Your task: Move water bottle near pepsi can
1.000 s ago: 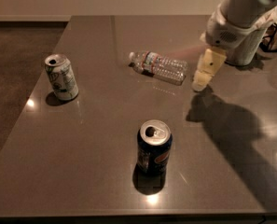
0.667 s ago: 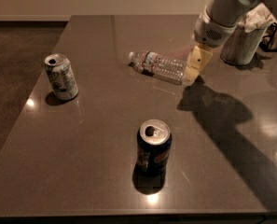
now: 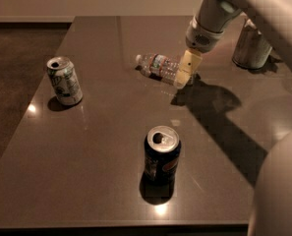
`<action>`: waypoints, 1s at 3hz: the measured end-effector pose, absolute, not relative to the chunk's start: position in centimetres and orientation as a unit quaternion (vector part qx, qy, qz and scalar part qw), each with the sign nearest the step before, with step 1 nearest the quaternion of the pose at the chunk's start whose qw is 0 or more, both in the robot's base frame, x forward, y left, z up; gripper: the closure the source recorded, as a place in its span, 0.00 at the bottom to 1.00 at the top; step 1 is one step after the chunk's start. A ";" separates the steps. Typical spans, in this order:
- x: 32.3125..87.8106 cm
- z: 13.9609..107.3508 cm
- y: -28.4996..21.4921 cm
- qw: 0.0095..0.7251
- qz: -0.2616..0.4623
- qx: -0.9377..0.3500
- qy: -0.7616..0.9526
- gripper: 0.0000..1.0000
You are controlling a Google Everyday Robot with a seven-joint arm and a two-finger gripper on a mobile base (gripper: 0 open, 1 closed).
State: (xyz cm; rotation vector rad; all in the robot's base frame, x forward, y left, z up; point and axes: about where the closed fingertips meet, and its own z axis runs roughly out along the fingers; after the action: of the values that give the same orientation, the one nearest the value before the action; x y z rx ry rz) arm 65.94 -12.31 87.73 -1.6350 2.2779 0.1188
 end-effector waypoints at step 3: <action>66.8 86.3 -11.3 0.152 0.052 -0.573 0.804 0.63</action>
Offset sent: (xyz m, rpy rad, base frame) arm 0.0139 0.0116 -0.0158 -0.0037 0.0464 -0.0135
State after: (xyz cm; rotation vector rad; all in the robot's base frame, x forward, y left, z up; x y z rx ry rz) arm 66.76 -11.26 86.29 -1.6433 2.3063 0.1496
